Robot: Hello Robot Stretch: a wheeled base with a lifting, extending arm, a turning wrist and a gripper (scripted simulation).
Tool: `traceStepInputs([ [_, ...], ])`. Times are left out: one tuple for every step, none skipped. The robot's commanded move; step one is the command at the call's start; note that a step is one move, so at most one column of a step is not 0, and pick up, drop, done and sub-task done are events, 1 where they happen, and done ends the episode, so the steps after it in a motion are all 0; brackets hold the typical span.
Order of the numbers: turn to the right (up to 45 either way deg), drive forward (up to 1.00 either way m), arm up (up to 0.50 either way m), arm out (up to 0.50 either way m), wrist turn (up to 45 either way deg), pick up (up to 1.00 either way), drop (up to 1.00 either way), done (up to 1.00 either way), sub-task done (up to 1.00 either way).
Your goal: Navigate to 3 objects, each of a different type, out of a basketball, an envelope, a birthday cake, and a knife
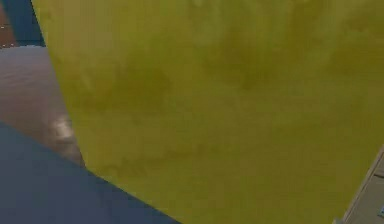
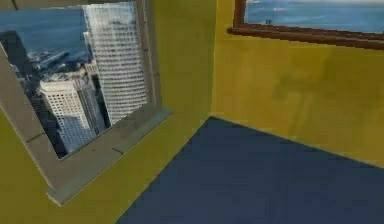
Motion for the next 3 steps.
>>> traceStepInputs([
  [0.0, 0.3, 0.0, 0.0, 0.0, 0.0, 0.0, 0.0, 0.0],
  [-45.0, 0.0, 0.0, 0.0, 0.0, 0.0, 0.0, 0.0, 0.0],
  [-15.0, 0.0, 0.0, 0.0, 0.0, 0.0, 0.0, 0.0, 0.0],
])
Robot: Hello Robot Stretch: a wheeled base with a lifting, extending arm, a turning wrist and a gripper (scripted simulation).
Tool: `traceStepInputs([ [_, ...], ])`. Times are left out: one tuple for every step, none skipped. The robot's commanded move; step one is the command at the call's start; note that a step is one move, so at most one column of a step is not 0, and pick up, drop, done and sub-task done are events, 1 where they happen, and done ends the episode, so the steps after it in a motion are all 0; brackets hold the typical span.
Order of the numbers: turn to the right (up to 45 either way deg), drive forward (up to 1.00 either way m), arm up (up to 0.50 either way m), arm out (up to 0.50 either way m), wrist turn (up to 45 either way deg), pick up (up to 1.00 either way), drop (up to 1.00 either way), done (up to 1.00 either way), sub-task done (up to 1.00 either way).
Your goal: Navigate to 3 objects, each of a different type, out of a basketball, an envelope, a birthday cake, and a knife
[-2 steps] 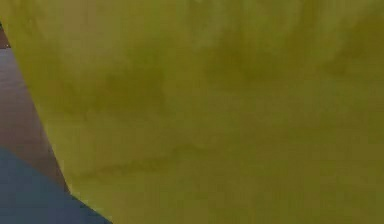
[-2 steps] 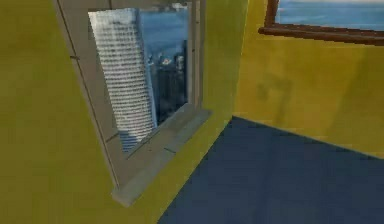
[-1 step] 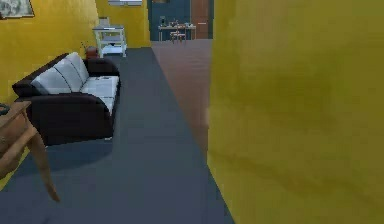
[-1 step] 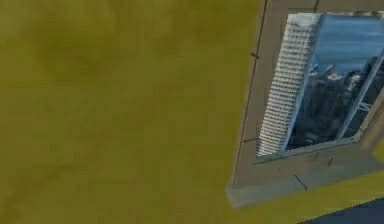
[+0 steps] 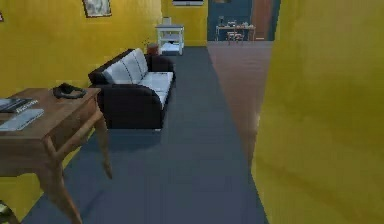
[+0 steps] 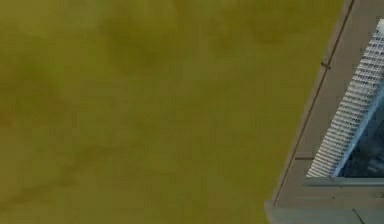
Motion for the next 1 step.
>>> traceStepInputs([
  [0.0, 1.0, 0.0, 0.0, 0.0, 0.0, 0.0, 0.0, 0.0],
])
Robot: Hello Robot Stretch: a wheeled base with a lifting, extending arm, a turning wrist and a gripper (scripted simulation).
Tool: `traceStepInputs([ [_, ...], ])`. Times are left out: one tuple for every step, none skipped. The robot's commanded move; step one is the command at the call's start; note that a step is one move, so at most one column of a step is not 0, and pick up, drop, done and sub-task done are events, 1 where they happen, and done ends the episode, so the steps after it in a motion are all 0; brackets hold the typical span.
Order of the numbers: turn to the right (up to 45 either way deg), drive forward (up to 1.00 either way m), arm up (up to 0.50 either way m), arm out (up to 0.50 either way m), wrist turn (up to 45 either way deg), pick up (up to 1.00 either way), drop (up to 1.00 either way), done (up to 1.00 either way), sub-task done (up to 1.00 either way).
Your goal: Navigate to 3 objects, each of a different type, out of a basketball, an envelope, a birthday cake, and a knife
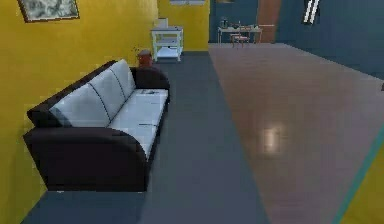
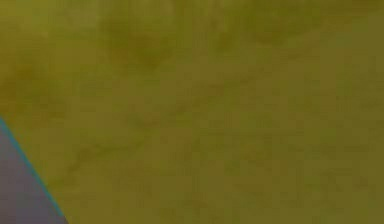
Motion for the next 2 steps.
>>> traceStepInputs([
  [0.0, 0.75, 0.0, 0.0, 0.0, 0.0, 0.0, 0.0, 0.0],
  [39.0, 0.0, 0.0, 0.0, 0.0, 0.0, 0.0, 0.0, 0.0],
])
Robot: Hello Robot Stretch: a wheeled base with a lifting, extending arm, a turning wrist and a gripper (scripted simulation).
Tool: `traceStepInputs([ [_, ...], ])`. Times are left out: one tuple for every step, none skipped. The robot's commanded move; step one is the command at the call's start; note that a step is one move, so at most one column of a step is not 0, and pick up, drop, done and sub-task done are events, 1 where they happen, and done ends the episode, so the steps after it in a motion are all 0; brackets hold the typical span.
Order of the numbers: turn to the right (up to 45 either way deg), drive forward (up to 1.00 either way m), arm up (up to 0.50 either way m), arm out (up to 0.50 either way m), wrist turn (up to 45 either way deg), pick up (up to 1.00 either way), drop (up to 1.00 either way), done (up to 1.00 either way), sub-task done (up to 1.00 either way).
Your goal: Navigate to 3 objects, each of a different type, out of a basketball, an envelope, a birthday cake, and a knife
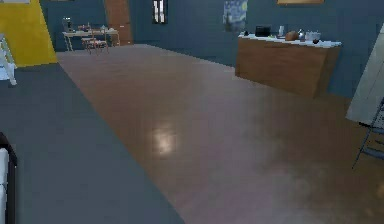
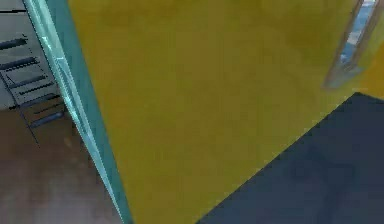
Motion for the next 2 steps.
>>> traceStepInputs([
  [0.0, 0.4, 0.0, 0.0, 0.0, 0.0, 0.0, 0.0, 0.0],
  [36.0, 0.0, 0.0, 0.0, 0.0, 0.0, 0.0, 0.0, 0.0],
])
